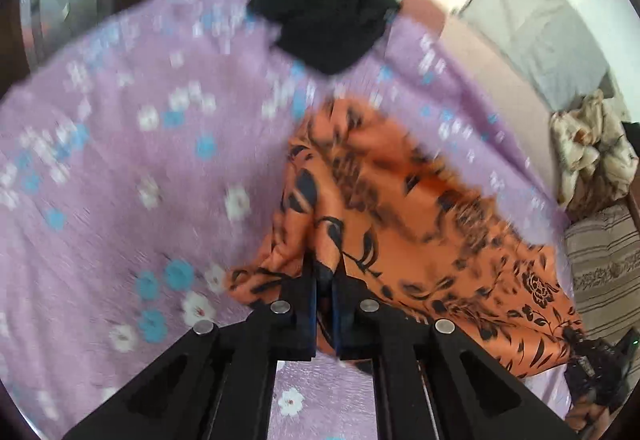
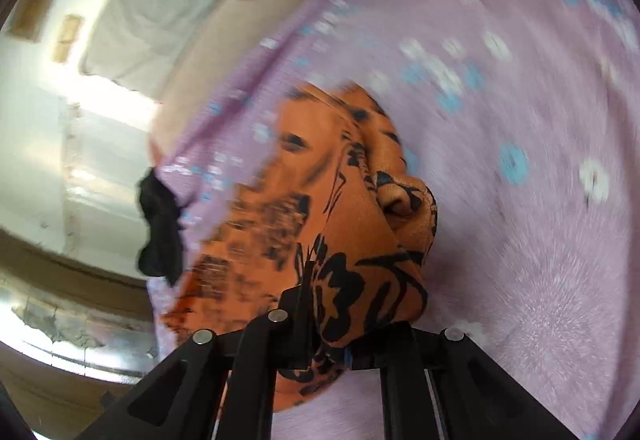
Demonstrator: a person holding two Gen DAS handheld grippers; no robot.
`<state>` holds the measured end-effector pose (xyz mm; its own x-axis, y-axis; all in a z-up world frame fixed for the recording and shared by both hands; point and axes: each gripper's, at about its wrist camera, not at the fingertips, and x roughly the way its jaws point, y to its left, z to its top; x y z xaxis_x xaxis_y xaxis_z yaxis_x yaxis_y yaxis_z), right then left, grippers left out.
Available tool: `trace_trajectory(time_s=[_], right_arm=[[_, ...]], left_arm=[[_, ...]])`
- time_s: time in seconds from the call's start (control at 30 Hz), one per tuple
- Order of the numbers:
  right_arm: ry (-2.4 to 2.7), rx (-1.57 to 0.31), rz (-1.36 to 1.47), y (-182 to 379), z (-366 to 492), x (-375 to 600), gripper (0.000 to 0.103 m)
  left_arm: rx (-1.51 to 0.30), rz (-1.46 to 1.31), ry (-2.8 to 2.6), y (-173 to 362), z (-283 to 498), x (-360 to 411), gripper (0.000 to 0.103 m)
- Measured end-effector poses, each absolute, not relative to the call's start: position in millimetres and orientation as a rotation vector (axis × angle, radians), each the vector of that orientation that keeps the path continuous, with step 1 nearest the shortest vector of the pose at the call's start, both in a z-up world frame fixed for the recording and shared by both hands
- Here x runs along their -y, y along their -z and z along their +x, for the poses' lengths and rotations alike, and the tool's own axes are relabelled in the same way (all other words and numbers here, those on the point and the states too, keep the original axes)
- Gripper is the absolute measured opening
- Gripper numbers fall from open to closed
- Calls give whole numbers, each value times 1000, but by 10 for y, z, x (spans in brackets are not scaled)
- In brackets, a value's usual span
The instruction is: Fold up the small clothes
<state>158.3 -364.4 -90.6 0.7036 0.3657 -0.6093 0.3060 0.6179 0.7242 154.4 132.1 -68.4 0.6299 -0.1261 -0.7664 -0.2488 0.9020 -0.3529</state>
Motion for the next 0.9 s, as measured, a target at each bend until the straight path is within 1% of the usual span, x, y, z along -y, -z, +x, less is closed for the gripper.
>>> trace_trajectory(time_s=[0.1, 0.17, 0.23, 0.3, 0.33, 0.37, 0.4, 0.43, 0.47, 0.5, 0.53, 0.57, 0.6, 0.63, 0.67, 0.77, 0.9], right_arm=[[-81, -778, 881, 554, 1431, 3578, 9], [-98, -771, 878, 460, 1235, 3561, 9], [-99, -775, 879, 479, 933, 3584, 9], [-98, -801, 869, 626, 710, 3633, 10], [-79, -851, 847, 800, 658, 3662, 15], [-62, -908, 842, 1011, 638, 3692, 18], [-52, -997, 856, 1320, 625, 3736, 20], [-52, -1053, 868, 1481, 610, 3765, 26], [-79, -1053, 918, 1578, 556, 3821, 26], [-83, -1027, 938, 1541, 478, 3887, 28], [-80, -1026, 922, 1462, 427, 3925, 38], [-90, -1012, 910, 1378, 360, 3963, 55], [-101, -994, 885, 1267, 278, 4011, 60], [-92, -990, 849, 1200, 233, 4042, 61], [-52, -981, 778, 1088, 178, 4104, 61], [-24, -920, 642, 819, 261, 4217, 62], [-128, -894, 449, 559, 877, 4118, 62]], left_arm=[[-819, -435, -76, 337, 1249, -1266, 6], [-802, -430, -81, 275, 1012, -1250, 6], [-820, -439, -69, 355, 772, -1234, 6], [-865, -446, -49, 606, 623, -1234, 7], [-890, -437, -43, 765, 644, -1252, 11], [-930, -421, -28, 950, 699, -1235, 25], [-1033, -390, -3, 1244, 820, -1220, 33], [-1065, -378, 16, 1342, 862, -1230, 34], [-1032, -378, 35, 1306, 833, -1253, 35], [-1022, -396, 48, 1200, 796, -1291, 38], [-1025, -408, 60, 1135, 778, -1324, 50], [-1007, -420, 72, 1026, 737, -1391, 62], [-970, -419, 65, 941, 694, -1454, 66], [-921, -399, 41, 832, 630, -1536, 71], [-899, -377, 27, 764, 614, -1609, 73], [-878, -349, 39, 706, 759, -1779, 73], [-931, -359, 114, 855, 1270, -1854, 73]])
